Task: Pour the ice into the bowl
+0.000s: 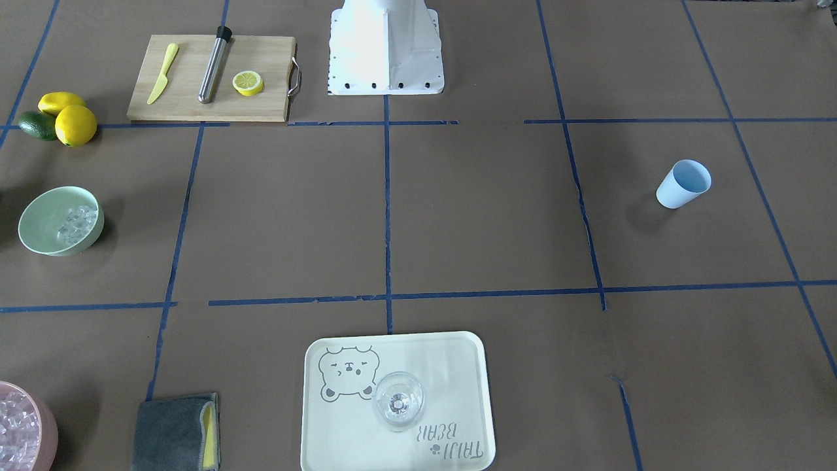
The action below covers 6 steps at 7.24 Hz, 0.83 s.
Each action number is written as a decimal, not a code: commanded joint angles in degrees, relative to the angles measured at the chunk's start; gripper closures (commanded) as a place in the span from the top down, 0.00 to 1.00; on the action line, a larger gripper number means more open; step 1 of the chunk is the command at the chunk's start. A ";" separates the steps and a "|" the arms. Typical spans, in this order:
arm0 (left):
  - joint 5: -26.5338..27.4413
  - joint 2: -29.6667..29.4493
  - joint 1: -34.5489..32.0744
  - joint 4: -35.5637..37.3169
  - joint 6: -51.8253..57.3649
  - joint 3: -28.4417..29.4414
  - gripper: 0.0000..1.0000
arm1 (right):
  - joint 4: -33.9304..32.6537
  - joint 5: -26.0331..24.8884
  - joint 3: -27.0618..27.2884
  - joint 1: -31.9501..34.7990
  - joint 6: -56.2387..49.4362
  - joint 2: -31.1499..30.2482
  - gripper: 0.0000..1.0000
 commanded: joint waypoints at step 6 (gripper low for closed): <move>-1.71 0.75 0.08 -1.67 0.04 3.10 1.00 | 0.11 -0.44 -0.27 0.24 -0.21 -1.47 1.00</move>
